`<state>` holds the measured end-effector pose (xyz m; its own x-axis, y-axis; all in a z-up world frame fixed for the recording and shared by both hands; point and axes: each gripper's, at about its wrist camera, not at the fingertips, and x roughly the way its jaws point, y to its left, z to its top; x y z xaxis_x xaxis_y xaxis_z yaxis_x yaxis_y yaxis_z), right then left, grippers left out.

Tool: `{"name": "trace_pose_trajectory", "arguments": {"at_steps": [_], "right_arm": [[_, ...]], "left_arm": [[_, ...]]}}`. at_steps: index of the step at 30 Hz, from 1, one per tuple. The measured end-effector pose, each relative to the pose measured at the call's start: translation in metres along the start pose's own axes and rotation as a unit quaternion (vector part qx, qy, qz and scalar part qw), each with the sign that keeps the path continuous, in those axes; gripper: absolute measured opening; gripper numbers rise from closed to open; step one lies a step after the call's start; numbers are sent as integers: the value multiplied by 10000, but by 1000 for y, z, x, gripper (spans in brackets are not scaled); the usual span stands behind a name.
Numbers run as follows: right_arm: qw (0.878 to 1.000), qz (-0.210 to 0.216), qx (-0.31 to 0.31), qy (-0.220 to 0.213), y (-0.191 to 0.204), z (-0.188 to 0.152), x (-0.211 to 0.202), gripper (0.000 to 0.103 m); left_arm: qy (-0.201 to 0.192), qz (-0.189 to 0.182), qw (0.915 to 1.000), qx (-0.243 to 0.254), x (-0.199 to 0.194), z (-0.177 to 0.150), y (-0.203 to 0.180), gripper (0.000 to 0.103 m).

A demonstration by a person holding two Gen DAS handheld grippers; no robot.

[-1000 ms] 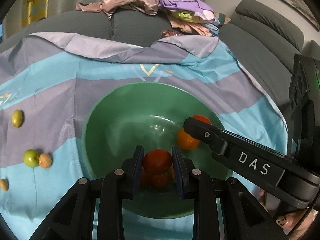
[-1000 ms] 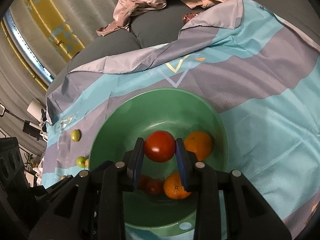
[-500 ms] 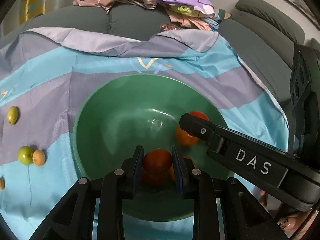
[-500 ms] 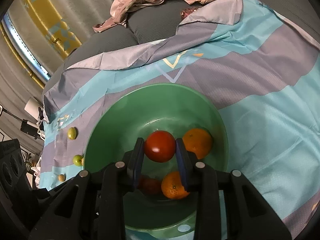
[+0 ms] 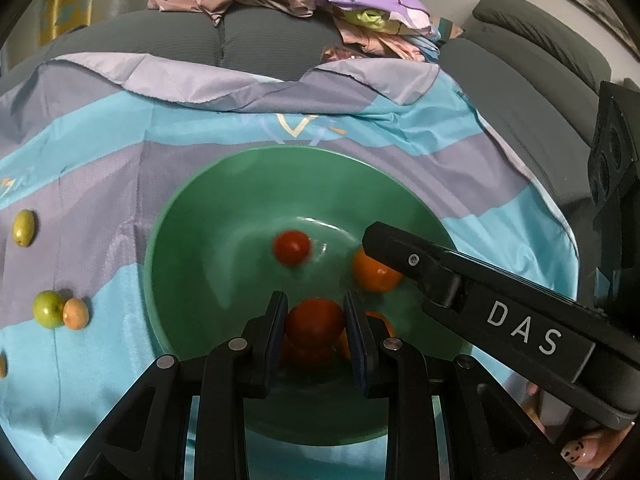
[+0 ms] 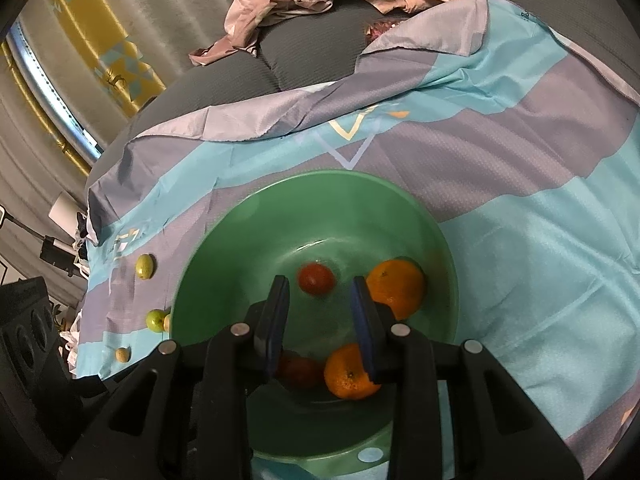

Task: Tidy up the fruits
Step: 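Lower both tomatoes into the green bowl and open both tools, then move the right tool to the brownish round fruit while the left tool approaches a small orange fruit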

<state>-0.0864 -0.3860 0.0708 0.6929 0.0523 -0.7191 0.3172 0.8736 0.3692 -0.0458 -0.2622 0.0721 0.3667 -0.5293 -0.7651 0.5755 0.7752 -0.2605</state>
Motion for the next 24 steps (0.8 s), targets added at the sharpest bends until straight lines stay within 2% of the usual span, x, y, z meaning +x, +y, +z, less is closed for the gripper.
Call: {"name": "trace_pose_trajectory", "arguments": {"at_steps": [6,8,10,14,18,21,24], "right_arm": [[10000,-16,-1,-64,2,0,-4,35],[9999,-22,-16,-120,4,1,-7,40],[9999,-31,-36,-163,6,1,-8,42],[9996,-31,-132,-260,16,0,-12,45],[9988,-70,-304,-388,31,-1,-17,48],[9980,-95,-458,-431,43,-4,-17,49],[9970,-100,-590,-484,57,-7,-17,52]], "left_arm": [[11,-242,9995,-176,-5,2,3,29],[-21,-322,9992,-235,-9,3,4,43],[-106,-358,9989,-297,-19,3,9,53],[-305,-261,9986,-342,-42,3,23,55],[-499,-27,9976,-486,-70,-1,54,56],[-639,323,9949,-711,-92,-5,88,56],[-710,835,9897,-921,-115,-10,127,56]]}}
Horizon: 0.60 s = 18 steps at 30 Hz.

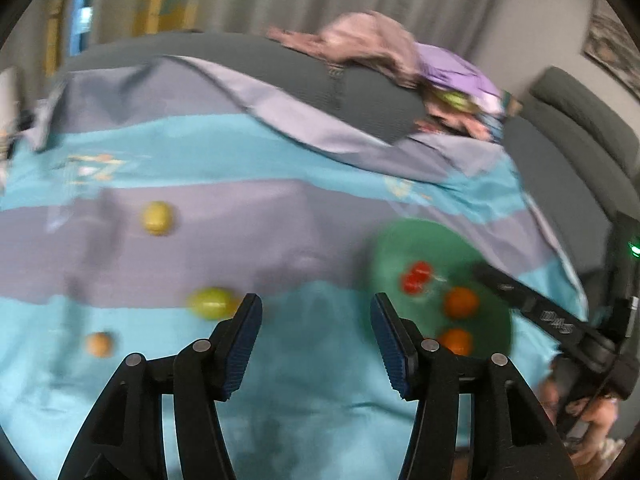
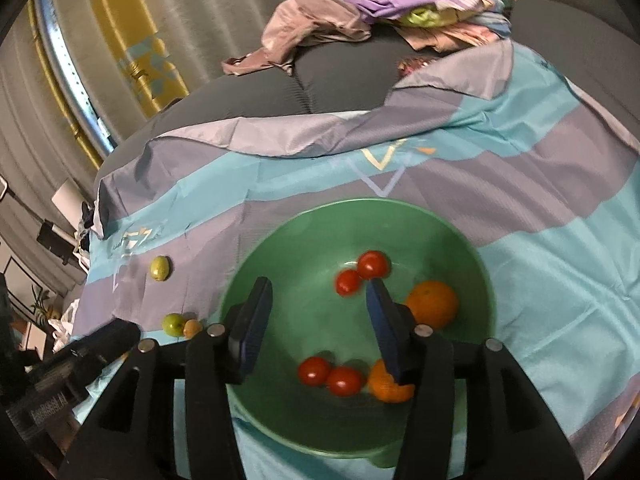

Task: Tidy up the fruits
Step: 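Move the right tool to the brownish round fruit while the left tool approaches a small orange fruit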

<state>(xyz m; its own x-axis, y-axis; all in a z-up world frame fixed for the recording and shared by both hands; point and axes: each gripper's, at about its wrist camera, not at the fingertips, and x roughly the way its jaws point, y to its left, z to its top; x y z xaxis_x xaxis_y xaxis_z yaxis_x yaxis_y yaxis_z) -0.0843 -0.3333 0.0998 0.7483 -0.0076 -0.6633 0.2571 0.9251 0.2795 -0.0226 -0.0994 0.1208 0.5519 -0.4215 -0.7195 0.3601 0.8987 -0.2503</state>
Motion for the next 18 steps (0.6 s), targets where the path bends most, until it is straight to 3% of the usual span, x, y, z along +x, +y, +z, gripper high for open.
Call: {"name": "trace_pose_trajectory", "arguments": {"at_steps": [4,6,11,18], "right_arm": [[9996,147,-241,-14,24,-3,2,54],[9988,276,-394,19,39,-5,4,57],[9954,587,-675,344,76,-13,23,61],[9816,915,-1204,1165,142,-25,74,60]], "left_arm": [[-53,644,9978,-174,-15,-5,50,56],[-90,792,9961,-391,-18,-11,74,56],[173,1070,9896,-947,-4,-26,128,56],[534,1041,9844,-1311,5,-30,152,56]]}}
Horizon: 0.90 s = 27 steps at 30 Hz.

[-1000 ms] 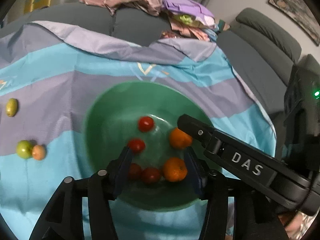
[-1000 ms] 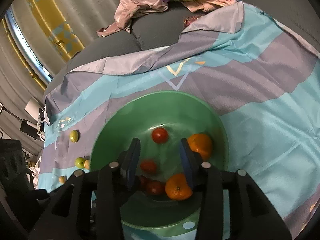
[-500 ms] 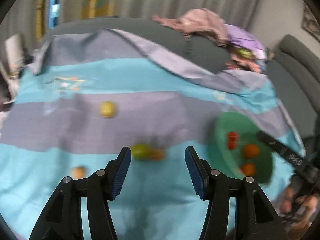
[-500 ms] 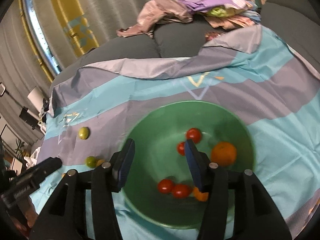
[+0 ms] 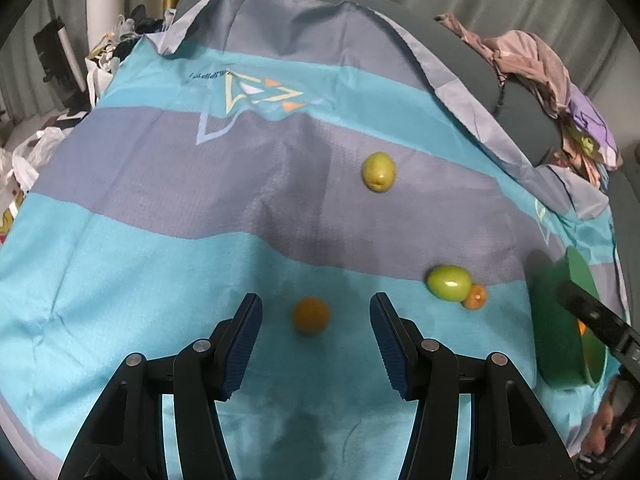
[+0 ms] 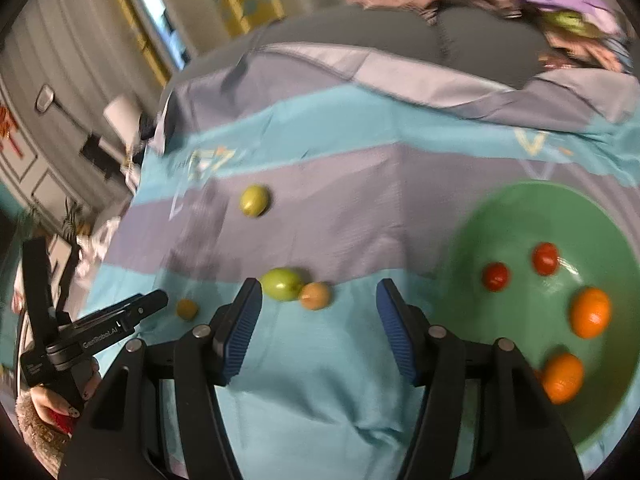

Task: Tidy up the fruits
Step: 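Move the right tool to the brownish round fruit while the left tool approaches a small orange fruit, then close the right tool on the brownish fruit while the left tool grasps the small orange fruit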

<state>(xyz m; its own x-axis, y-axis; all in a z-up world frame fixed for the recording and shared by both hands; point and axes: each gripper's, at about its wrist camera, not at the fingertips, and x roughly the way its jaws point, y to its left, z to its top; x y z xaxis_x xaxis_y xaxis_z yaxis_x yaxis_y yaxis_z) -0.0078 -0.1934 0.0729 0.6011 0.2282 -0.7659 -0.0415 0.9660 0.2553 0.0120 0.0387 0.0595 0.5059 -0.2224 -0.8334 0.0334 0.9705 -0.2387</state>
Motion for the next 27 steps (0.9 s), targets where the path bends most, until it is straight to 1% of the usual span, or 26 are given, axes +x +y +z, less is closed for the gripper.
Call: {"name": "trace_pose_trajectory", "arguments": {"at_steps": [4,6,9,12,14,15,17,20,24,26,27], "right_arm": [[9989,108,-165,417,19,4,29,59],[9984,24,-153,549,21,3,41,59],[9971,-227,-366,622,20,-4,49,58],[9955,-398,-565,651,17,-8,53,47],[9943,-430,-673,706,15,-8,57,39],[9936,-467,-711,742,14,-9,59,38],[9922,-576,-790,775,14,-10,65,37],[9916,-604,-845,775,14,-10,70,35],[9903,-677,-947,764,16,-10,77,35],[9895,-736,-981,759,16,-10,80,33],[9890,-751,-963,831,15,-10,83,33]], "left_arm": [[259,-44,9996,-77,11,-3,4,56],[343,-15,9994,-105,17,-3,5,56],[464,-2,9989,-118,25,-6,6,56],[493,43,9987,-138,30,-6,8,54],[489,43,9986,-181,32,-7,10,51],[497,8,9986,-204,34,-7,10,50],[563,18,9981,-232,38,-9,11,43],[490,103,9986,-175,41,-10,11,39],[436,7,9987,-253,42,-10,13,34],[414,-28,9988,-253,42,-9,12,29],[413,-70,9988,-257,42,-9,12,26]]}}
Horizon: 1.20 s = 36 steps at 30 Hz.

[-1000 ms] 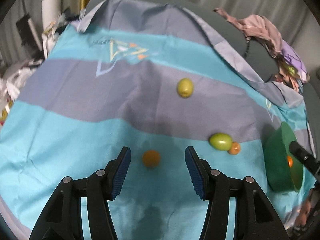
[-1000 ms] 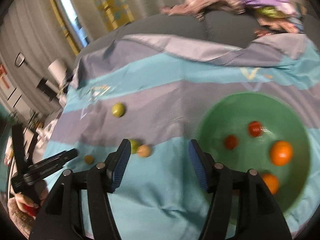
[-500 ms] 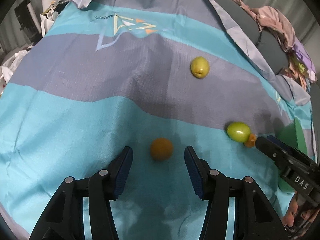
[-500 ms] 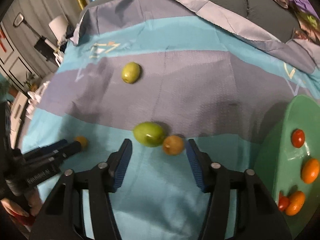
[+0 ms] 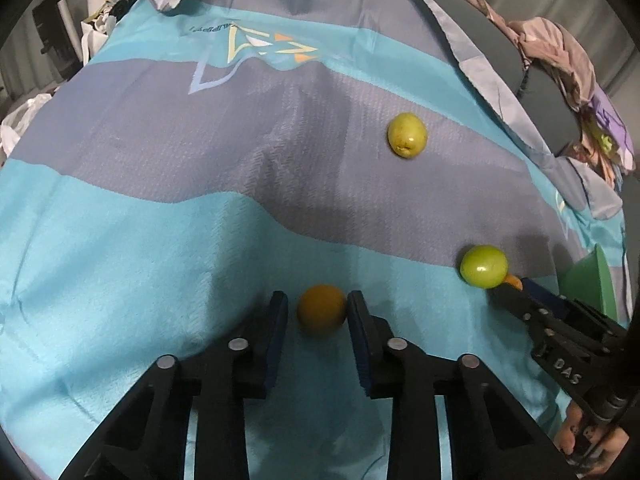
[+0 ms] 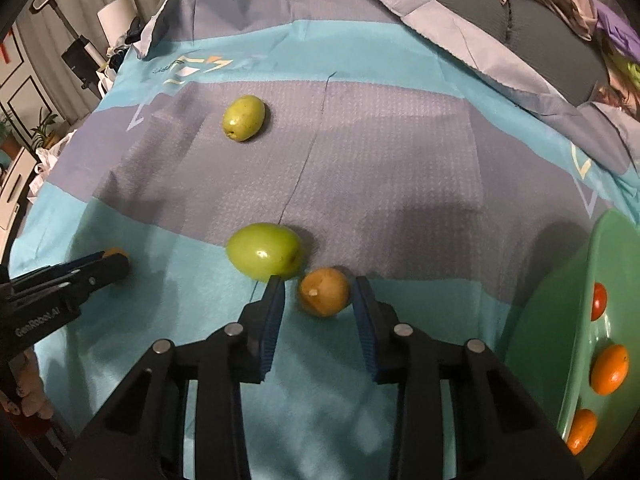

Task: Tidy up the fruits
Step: 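Close the right tool on the brownish fruit while the left tool grasps the small orange fruit, then carry both held fruits over the green bowl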

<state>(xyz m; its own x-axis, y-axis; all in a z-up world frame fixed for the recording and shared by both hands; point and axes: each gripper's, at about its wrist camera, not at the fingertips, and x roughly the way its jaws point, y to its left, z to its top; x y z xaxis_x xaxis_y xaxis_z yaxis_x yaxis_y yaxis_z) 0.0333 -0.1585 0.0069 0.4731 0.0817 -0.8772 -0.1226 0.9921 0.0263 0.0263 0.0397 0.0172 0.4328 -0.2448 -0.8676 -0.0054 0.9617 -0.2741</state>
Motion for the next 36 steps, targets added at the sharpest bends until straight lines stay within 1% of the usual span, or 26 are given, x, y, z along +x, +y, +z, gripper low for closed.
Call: {"name": "trace_pose_trajectory", "arguments": {"at_steps": [2,3,9,13,20,22,25,26,28,36], "right_arm": [[10000,-20,4,88,0,-1,7,29],[10000,-62,-25,31,0,-2,7,28],[10000,-46,-24,-38,0,-1,7,29],[9999,61,83,-94,-3,-2,0,29],[9984,292,262,-397,-9,-10,-37,29],[9976,290,350,-513,-10,-15,-48,29],[9959,482,502,-577,-12,-29,-59,29],[9954,489,535,-623,-12,-32,-62,29],[9949,396,568,-735,-13,-37,-68,29],[9882,572,729,-1218,-33,-41,-101,29]], "left_arm": [[23,-57,10000,-15,1,0,-1,26],[2,-38,10000,-8,1,-1,-2,26],[-27,13,10000,83,2,1,-7,26],[-177,-31,9996,197,-6,-1,-14,26],[-375,-96,9985,383,-18,-3,-26,26],[-430,-122,9980,447,-22,-4,-31,26],[-497,-221,9971,538,-26,-7,-39,26],[-515,-244,9967,584,-28,-9,-42,26],[-578,-276,9955,699,-33,-12,-50,26],[-865,-504,9887,1112,-56,-22,-88,26]]}}
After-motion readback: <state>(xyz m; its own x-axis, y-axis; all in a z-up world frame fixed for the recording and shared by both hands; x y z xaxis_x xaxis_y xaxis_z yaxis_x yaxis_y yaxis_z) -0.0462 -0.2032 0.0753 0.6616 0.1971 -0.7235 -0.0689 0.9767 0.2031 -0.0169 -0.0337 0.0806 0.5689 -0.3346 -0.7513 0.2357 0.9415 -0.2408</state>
